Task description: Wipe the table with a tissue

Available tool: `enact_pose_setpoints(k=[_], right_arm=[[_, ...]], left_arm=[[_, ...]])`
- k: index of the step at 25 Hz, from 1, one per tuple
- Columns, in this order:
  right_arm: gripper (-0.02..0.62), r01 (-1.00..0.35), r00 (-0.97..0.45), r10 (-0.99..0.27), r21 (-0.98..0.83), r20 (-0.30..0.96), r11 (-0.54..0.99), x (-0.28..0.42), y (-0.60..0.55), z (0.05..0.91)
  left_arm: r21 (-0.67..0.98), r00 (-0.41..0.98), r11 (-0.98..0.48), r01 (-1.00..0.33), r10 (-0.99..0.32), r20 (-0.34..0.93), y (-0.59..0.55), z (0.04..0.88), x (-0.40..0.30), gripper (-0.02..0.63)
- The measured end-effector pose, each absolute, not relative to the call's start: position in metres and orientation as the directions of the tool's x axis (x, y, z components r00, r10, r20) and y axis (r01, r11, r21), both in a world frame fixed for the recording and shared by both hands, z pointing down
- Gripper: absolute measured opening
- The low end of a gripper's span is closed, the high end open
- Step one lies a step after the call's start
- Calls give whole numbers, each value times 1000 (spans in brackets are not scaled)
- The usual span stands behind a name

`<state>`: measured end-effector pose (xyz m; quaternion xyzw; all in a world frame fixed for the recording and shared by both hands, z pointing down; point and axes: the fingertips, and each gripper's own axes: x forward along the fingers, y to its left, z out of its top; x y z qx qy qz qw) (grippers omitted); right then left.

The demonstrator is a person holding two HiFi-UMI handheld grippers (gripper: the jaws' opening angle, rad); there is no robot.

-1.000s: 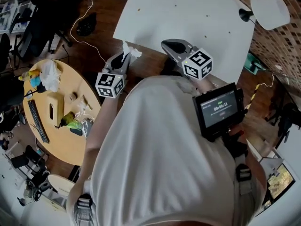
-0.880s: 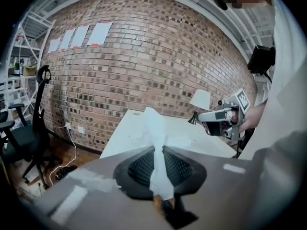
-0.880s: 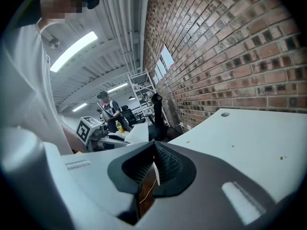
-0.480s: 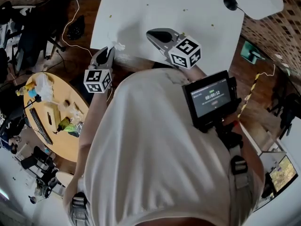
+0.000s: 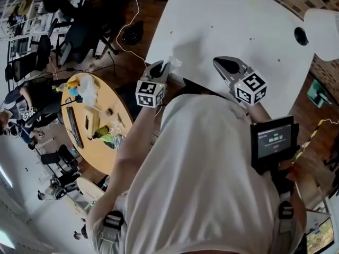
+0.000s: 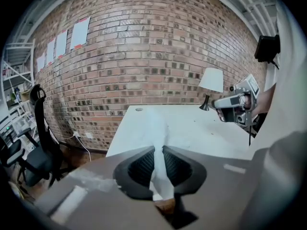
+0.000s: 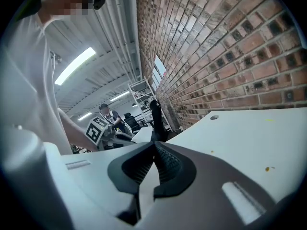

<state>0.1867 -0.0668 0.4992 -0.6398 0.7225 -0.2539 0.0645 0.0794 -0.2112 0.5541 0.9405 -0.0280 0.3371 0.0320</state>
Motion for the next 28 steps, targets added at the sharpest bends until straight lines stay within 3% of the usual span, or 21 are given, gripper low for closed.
enact_pose_setpoints(k=[28], right_arm=[[6, -904, -29, -924, -405, 381, -138, 228, -111, 496]], left_arm=[[55, 691, -998, -7, 35, 722, -316, 627, 140, 49]])
